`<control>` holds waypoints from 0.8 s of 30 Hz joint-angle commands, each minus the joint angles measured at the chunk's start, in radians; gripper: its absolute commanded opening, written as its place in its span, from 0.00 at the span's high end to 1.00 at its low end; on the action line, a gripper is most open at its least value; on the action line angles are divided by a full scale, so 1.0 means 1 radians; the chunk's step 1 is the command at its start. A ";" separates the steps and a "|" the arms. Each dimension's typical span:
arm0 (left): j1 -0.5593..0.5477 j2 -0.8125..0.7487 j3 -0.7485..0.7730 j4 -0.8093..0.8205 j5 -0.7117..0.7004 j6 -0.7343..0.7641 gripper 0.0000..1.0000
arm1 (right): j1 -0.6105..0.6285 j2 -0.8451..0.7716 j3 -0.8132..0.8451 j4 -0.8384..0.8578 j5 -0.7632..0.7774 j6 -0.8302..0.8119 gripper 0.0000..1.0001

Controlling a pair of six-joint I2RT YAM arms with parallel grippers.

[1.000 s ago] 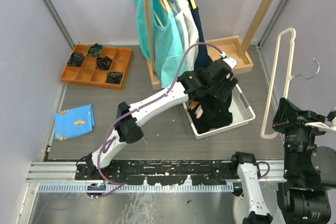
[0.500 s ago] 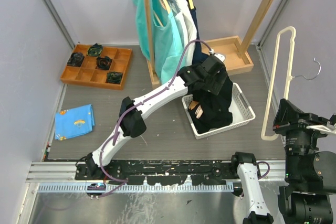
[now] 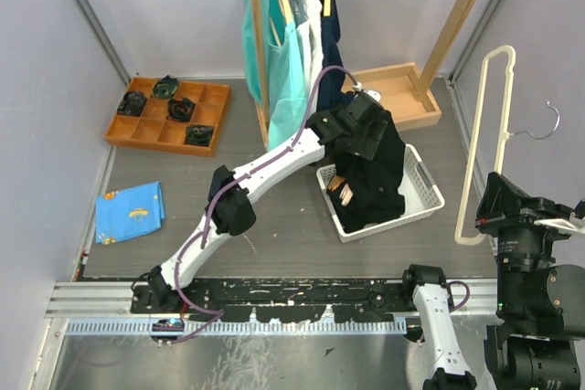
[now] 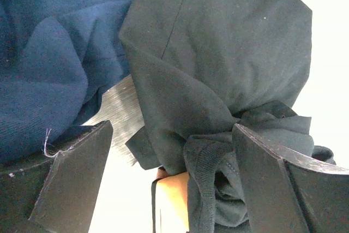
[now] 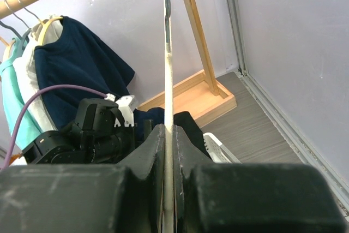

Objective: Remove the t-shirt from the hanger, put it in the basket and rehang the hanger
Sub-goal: Adjust the T-shirt in the bin.

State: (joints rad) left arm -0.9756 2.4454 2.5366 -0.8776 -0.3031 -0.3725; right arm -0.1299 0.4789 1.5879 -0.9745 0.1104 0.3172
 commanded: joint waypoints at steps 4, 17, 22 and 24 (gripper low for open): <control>0.006 0.039 0.016 0.042 -0.019 -0.018 0.01 | 0.005 0.033 0.032 0.040 0.000 0.002 0.99; 0.021 0.073 0.014 0.122 -0.014 -0.014 0.23 | 0.006 0.049 0.073 0.026 0.015 -0.018 0.99; 0.021 0.088 0.012 0.149 -0.019 -0.014 0.28 | 0.005 0.056 0.091 0.017 0.025 -0.034 0.99; 0.021 0.092 0.013 0.157 -0.021 -0.014 0.30 | 0.006 0.058 0.097 0.014 0.028 -0.039 0.99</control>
State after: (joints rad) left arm -0.9630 2.5172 2.5362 -0.7673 -0.3092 -0.3786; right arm -0.1299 0.5049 1.6516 -1.0008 0.1200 0.3042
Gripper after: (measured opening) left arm 0.716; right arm 0.133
